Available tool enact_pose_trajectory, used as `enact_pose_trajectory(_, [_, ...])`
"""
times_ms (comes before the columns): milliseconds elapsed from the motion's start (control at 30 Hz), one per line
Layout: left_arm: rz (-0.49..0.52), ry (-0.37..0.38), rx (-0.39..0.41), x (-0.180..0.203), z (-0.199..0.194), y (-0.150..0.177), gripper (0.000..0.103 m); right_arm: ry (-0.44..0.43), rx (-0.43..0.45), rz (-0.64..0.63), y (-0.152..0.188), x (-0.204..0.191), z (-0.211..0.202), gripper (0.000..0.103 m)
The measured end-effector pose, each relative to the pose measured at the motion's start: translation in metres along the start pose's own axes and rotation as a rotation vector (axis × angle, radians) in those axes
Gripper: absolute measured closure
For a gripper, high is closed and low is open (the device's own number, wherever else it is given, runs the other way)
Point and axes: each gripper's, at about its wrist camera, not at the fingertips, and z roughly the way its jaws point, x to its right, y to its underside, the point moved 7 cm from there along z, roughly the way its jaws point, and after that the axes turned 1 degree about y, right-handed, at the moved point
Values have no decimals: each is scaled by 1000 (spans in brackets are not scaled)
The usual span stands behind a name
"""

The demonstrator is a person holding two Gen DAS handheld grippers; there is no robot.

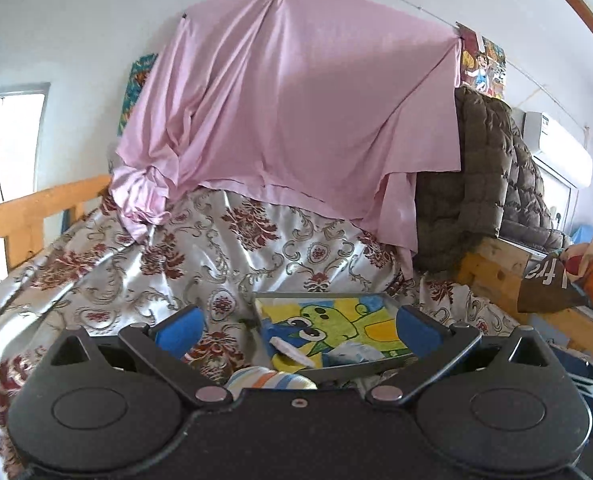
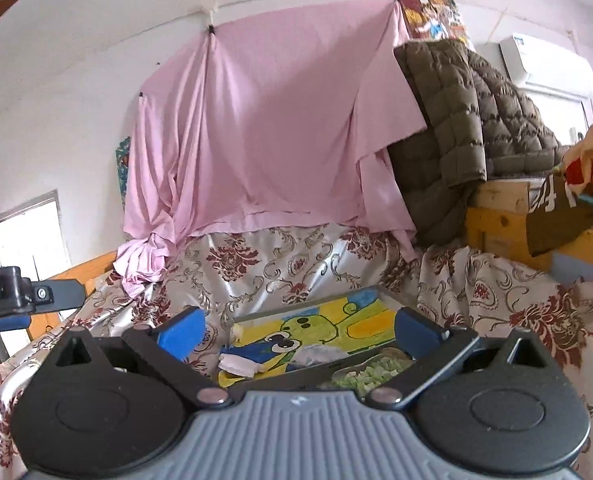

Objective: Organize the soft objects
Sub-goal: 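Lift both grippers up and away from the cartoon tray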

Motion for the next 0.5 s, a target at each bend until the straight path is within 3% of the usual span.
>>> enact_pose_trajectory(167, [-44, -14, -2, -12, -25, 15, 1, -30, 37, 2, 4, -4, -24, 0])
enact_pose_trajectory(333, [-19, -44, -26, -28, -39, 30, 1, -46, 19, 12, 13, -3, -39, 0])
enact_pose_trajectory(500, [-58, -58, -77, -46, -46, 55, 1, -30, 14, -4, 21, -4, -52, 0])
